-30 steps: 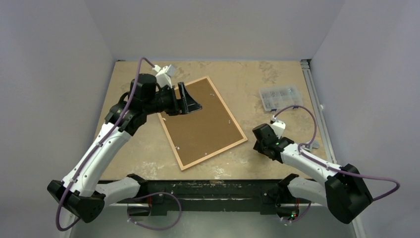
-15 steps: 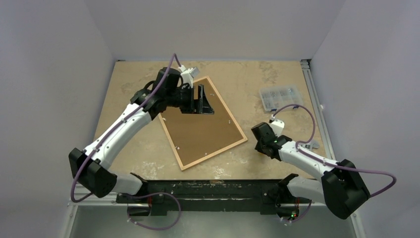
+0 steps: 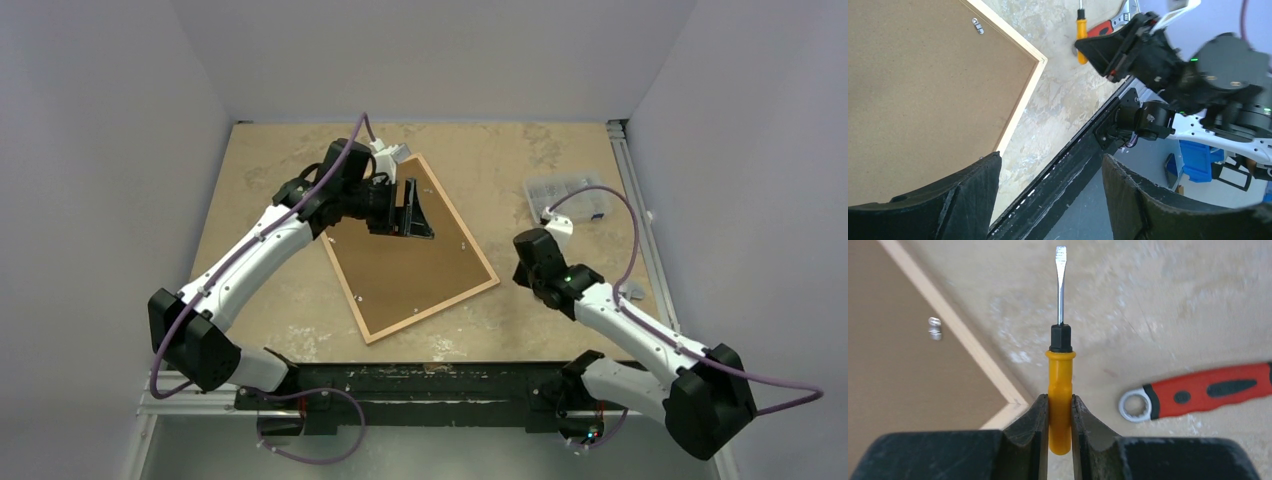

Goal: Take the photo out of the frame

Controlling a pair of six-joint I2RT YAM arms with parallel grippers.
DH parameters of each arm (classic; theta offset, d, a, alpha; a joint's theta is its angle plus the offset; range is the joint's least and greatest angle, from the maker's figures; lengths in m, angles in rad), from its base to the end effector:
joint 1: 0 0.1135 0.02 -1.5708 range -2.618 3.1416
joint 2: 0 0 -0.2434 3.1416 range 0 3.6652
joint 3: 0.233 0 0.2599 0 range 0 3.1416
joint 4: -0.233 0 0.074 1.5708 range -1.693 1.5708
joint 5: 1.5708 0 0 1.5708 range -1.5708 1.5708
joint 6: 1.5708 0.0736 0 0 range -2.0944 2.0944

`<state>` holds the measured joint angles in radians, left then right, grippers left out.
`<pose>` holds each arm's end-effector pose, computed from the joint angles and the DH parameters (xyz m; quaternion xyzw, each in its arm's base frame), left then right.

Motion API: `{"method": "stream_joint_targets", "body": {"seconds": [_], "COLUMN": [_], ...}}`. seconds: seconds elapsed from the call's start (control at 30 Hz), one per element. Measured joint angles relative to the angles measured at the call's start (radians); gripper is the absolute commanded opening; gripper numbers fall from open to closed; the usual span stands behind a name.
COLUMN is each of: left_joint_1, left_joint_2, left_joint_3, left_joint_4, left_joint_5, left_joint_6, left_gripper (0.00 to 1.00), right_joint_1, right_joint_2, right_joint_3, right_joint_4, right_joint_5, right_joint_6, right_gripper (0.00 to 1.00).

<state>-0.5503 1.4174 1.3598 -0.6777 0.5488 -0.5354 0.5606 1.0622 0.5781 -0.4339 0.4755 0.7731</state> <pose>0.2699 -0.2106 0.3076 0.1165 0.8790 -0.4138 0.2064 0.2194 0.0980 0.1507 0.1727 0.9074 0.0174 0.3828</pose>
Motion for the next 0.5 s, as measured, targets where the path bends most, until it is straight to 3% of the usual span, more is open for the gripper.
{"method": "stream_joint_targets", "body": {"seconds": [0.1, 0.23, 0.37, 0.5], "left_joint_1": [0.0, 0.0, 0.002, 0.007], "left_joint_2": [0.0, -0.002, -0.003, 0.0], "left_joint_3": [0.0, -0.011, -0.024, -0.029], "left_joint_4": [-0.001, 0.013, 0.017, 0.027], "left_joint_5": [-0.006, -0.005, 0.003, 0.031], "left_joint_6": [0.001, 0.0, -0.003, -0.007], "left_gripper": [0.71, 0.71, 0.72, 0.72], "right_joint_1": [-0.001, -0.003, 0.014, 0.101], "right_joint_2": [-0.024, -0.029, -0.005, 0.066], "right_joint_3": [0.076, 0.143, 0.143, 0.146], "right_joint_4": [0.021, 0.13, 0.298, 0.433], "right_joint_5": [-0.046, -0.277, -0.524, -0.645], "right_joint_6": [-0.097, -0.225, -0.241, -0.239], "right_gripper": [0.0, 0.0, 0.0, 0.0]}}
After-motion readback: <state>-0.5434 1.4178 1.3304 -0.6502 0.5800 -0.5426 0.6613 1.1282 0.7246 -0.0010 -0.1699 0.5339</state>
